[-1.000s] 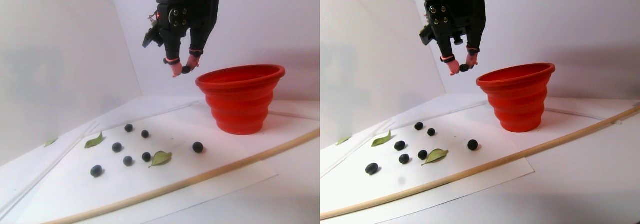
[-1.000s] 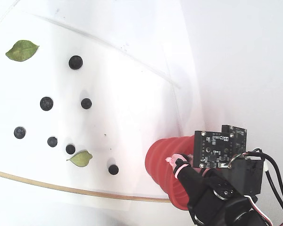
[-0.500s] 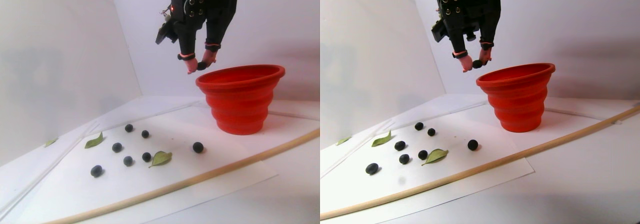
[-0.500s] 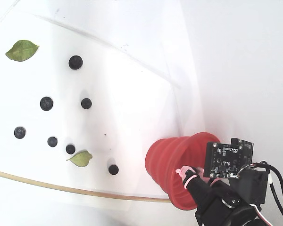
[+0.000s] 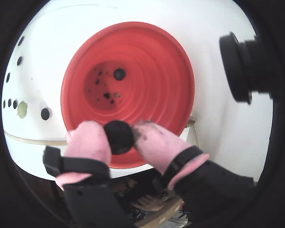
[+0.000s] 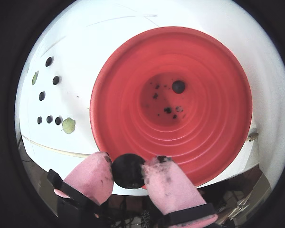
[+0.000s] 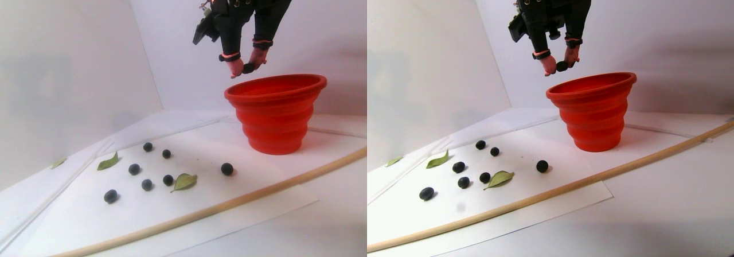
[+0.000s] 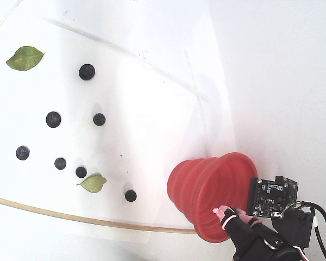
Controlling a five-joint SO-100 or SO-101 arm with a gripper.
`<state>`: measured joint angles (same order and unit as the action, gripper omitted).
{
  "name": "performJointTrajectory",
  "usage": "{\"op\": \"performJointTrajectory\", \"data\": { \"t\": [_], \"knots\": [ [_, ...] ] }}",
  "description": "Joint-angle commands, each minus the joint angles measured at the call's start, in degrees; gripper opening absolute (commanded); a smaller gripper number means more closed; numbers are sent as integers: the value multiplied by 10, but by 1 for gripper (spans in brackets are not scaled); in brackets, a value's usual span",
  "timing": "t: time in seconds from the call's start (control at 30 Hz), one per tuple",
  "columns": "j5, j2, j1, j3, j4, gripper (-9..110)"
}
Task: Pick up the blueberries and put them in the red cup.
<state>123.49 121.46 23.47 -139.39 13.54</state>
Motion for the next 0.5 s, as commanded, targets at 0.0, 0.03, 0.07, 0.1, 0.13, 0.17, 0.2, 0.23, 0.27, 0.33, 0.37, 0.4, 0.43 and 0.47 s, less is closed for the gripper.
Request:
{"op": "performJointTrajectory", "data": {
  "t": [0.0,0.03,0.07,0.1,0.13,0.17,0.2,0.23,0.27,0.33,0.37,0.4,0.43,0.47],
  "knots": [
    [8,43,7,7,3,15],
    [8,42,8,8,3,16],
    [9,42,10,8,3,16],
    [7,42,11,9,3,16],
    [4,42,12,11,3,16],
    [2,42,12,11,3,16],
    [0,44,12,12,3,16],
    [-4,47,11,13,4,16],
    [-5,50,10,13,8,16],
    [-6,62,4,11,18,16],
    [-7,69,1,9,21,16],
    [-7,76,-3,6,27,16],
    [-7,86,-7,3,35,16],
    [-7,96,-11,-1,41,16]
  ]
}}
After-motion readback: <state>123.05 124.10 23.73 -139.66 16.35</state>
